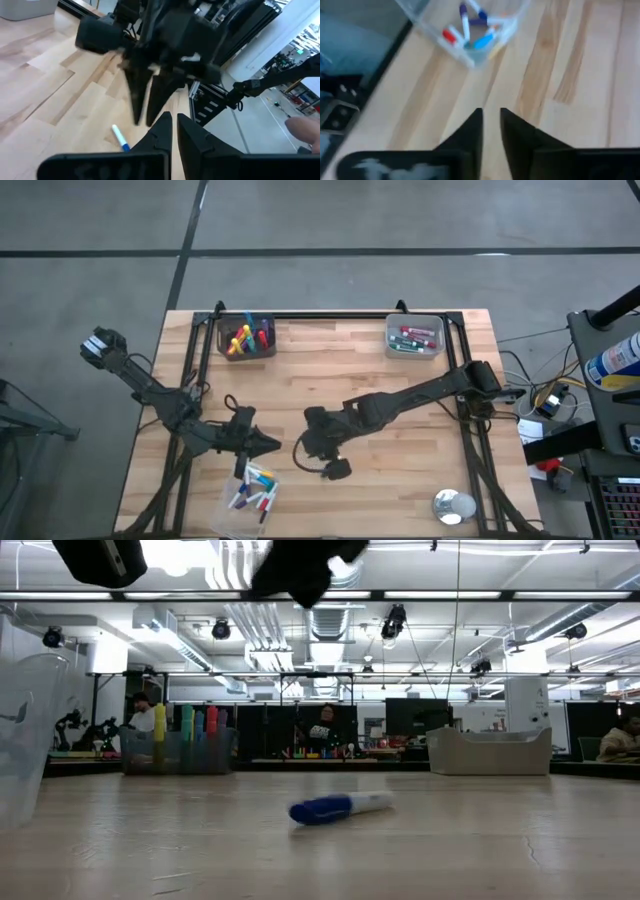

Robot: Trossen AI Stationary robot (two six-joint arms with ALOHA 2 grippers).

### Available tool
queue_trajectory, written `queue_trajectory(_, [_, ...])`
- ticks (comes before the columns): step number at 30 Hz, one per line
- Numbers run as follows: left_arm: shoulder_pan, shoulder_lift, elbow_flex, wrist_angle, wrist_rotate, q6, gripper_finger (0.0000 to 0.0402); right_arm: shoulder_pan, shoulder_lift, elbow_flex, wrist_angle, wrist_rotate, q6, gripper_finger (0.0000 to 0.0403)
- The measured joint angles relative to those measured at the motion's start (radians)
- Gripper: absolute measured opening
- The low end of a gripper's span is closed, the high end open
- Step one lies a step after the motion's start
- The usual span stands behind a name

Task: Pick & Place Markers
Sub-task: Put the blue and white highlighter pen into the transparent bin

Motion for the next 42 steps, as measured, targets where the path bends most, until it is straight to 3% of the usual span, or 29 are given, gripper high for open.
queue_trajectory(7, [0.0, 0.0, 0.0, -0.004, -0.002, 0.008, 0.002, 0.01, 0.013, -0.103, -0.036, 0.022, -0.06, 0.0179])
queue_trajectory(12, [0.0, 0.0, 0.0, -0.005, -0.002, 0.007, 0.002, 0.065, 0.014, -0.184, -0.057, 0.064, -0.217, 0.0209])
queue_trajectory(20, [0.0, 0.0, 0.0, -0.006, -0.004, 0.016, 0.002, 0.084, 0.014, -0.298, 0.08, 0.151, -0.262, 0.0193])
queue_trajectory(25, [0.0, 0.0, 0.0, -0.006, -0.004, 0.014, 0.002, 0.085, 0.014, -0.359, 0.128, 0.132, -0.245, 0.0181])
queue_trajectory(36, [0.0, 0.0, 0.0, -0.012, -0.004, 0.005, 0.002, 0.087, 0.085, -0.362, 0.188, 0.071, -0.248, 0.0158])
queue_trajectory(42, [0.0, 0.0, 0.0, -0.027, -0.004, 0.0, 0.002, 0.087, 0.096, -0.36, 0.187, 0.063, -0.217, 0.0112])
